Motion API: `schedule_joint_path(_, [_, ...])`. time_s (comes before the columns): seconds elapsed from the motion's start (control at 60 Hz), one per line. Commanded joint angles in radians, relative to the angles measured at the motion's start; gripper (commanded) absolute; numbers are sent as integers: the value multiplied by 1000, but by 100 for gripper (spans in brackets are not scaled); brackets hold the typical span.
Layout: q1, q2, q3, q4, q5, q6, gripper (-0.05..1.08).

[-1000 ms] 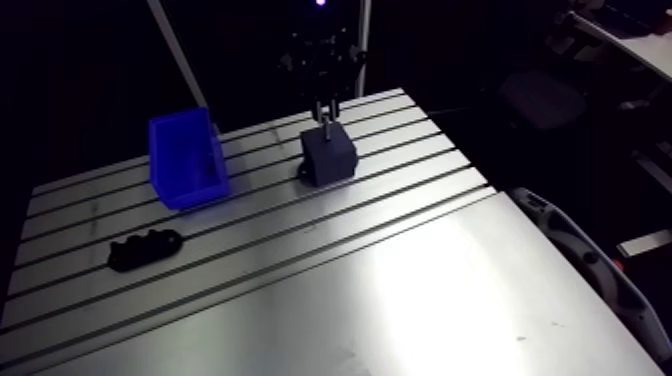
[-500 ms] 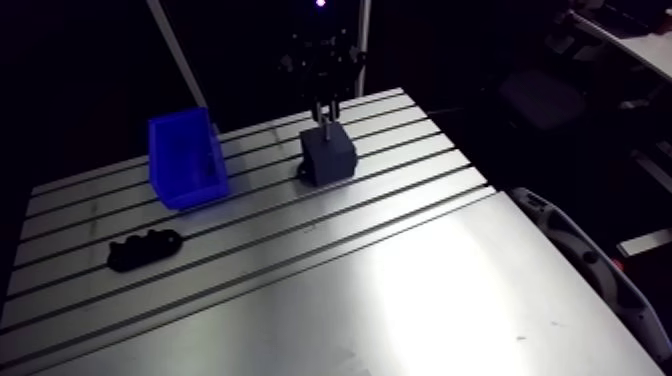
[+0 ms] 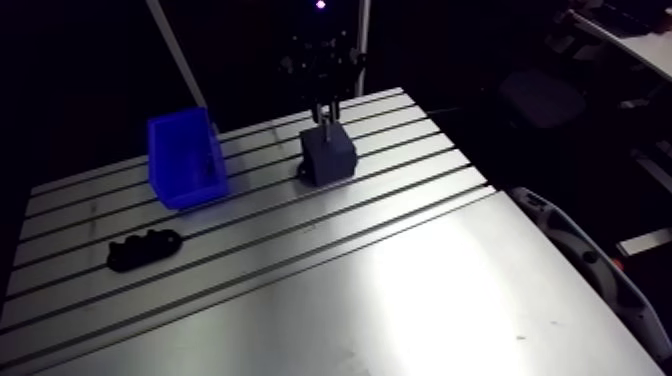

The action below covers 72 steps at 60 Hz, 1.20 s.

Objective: Pick up the M10 bolt and insert it into the hole until fully seated.

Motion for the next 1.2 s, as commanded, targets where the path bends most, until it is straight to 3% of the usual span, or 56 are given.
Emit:
schedule_joint_path(0.017, [0,2,1,-4,1,0,108])
schedule_joint_path(0.583, [-1,2,4,-5,1,0,105])
schedule_joint_path(0.733, [-1,2,4,-5,-2,0,97])
schedule_joint_path(0.867, [-1,2,10,-7,-2,-1,80])
schedule_joint_path(0.883, [-1,1,11,-7,-3,-1,69])
schedule_joint_path(0.9, [-1,1,11,-7,-3,-1,69])
schedule_joint_path(0.917, [-1,0,13,-7,-3,-1,52])
schedule_joint_path(0.933, [-1,0,13,-7,-3,-1,52])
schedule_joint_path(0.95, [-1,0,13,-7,-3,-1,36])
schedule_joint_path(0.967, [-1,0,13,-7,-3,-1,36])
schedule_joint_path(0.983, [-1,0,14,-8,-3,-1,21])
schedule_joint_path(1.0, [-1,0,14,-8,-3,-1,21])
schedule_joint_path(1.017, [0,-1,15,-8,-4,-1,3])
schedule_joint_path(1.2, [-1,-3,18,-20,-2,-1,0])
